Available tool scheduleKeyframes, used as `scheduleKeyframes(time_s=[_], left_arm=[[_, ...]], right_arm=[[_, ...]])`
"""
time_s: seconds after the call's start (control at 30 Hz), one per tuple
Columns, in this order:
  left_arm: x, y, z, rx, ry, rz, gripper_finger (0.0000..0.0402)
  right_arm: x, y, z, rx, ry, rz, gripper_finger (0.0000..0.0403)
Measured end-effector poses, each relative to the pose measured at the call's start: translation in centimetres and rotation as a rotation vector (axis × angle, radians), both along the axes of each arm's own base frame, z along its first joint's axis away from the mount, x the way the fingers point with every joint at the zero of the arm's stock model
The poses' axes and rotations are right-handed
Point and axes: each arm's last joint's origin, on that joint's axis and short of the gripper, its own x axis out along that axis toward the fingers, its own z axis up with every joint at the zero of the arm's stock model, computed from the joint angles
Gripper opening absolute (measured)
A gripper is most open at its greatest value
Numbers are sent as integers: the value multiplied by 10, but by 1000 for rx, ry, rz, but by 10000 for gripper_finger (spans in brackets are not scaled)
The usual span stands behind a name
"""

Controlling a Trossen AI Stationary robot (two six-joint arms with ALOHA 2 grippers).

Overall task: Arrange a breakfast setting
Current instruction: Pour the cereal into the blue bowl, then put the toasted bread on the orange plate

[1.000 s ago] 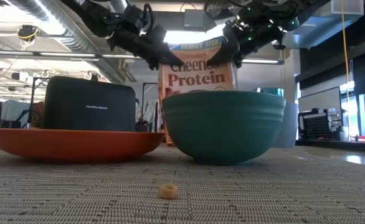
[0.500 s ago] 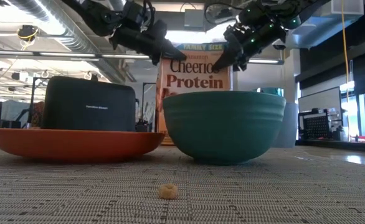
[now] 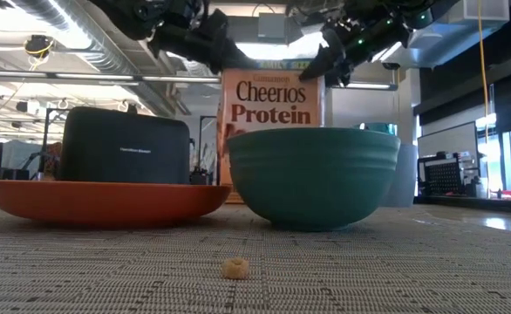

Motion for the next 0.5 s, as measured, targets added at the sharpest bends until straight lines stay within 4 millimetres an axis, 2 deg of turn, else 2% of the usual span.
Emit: scheduleKeyframes(time_s=[0.2,0.5], left_arm=[[-14,-6,19,24,-42,11,252],[-16,-17,32,39,-81,-8,252]], right_arm=[[-11,7,21,-33,-93,-21,273],[-25,17,42,-77,-169,-43,273]])
